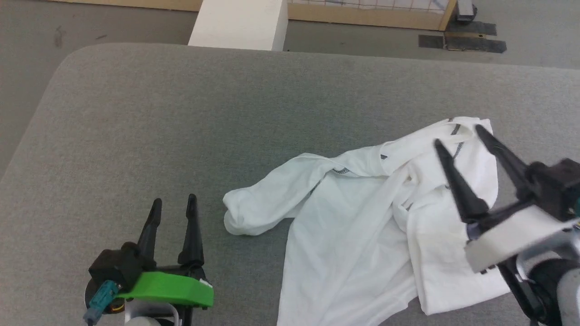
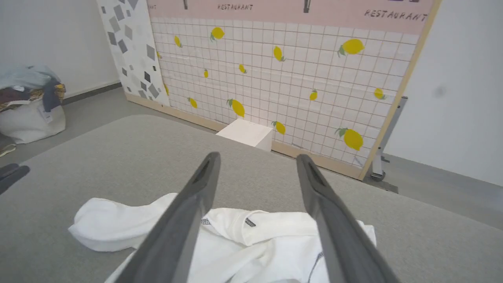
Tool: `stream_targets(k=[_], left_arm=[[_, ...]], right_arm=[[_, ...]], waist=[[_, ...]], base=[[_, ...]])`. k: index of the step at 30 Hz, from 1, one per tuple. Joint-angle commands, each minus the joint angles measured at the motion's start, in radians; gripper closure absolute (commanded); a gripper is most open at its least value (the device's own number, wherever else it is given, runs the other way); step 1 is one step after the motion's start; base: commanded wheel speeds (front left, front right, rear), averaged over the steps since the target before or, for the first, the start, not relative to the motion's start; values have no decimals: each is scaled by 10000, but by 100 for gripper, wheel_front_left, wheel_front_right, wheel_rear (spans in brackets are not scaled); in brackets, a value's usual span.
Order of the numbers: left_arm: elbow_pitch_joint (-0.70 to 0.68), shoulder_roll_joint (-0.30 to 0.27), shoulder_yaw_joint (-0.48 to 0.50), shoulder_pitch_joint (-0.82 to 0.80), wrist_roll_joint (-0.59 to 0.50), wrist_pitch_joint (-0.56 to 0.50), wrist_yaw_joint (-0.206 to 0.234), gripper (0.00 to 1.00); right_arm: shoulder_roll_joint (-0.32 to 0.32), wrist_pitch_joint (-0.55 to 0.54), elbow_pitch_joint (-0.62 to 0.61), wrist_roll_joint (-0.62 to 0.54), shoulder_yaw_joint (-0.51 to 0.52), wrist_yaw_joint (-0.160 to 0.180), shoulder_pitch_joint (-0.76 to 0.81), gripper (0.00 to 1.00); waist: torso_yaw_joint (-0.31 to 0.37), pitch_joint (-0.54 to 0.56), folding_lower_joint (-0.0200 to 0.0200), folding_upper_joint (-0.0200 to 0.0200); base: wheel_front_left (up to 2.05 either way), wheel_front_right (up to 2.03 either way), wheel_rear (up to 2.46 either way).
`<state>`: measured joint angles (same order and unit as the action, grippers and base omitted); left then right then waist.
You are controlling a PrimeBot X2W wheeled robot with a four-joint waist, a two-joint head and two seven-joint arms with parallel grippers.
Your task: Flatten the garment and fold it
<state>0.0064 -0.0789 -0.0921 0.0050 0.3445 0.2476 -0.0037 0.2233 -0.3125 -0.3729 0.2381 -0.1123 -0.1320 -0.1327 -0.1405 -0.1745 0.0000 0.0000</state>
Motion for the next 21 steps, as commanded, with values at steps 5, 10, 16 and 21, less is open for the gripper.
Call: stream_targets(k=[5, 10, 16, 21], left_arm=[[-317, -271, 32, 410, -68, -91, 91, 0], [-475, -610, -21, 704, -447, -216, 230, 0], [-630, -1329, -457, 421, -960, -1296, -45, 0], [-400, -1939, -893, -160, -798, -3511, -563, 0]], right_arm=[[-1235, 1090, -240, -1510, 1857, 13, 2065, 0], [-1710, 1768, -31, -1434, 2676, 13, 3300, 0], [-1727, 2156, 289, -620, 2671, 13, 3394, 0], [-1728, 2141, 311, -618, 2533, 13, 3046, 0]], waist=[[586, 107, 0, 0], [927, 73, 0, 0], [1130, -47, 0, 0], [1129, -389, 0, 0]], base=[[0, 0, 0], [0, 0, 0], [0, 0, 0], [0, 0, 0]])
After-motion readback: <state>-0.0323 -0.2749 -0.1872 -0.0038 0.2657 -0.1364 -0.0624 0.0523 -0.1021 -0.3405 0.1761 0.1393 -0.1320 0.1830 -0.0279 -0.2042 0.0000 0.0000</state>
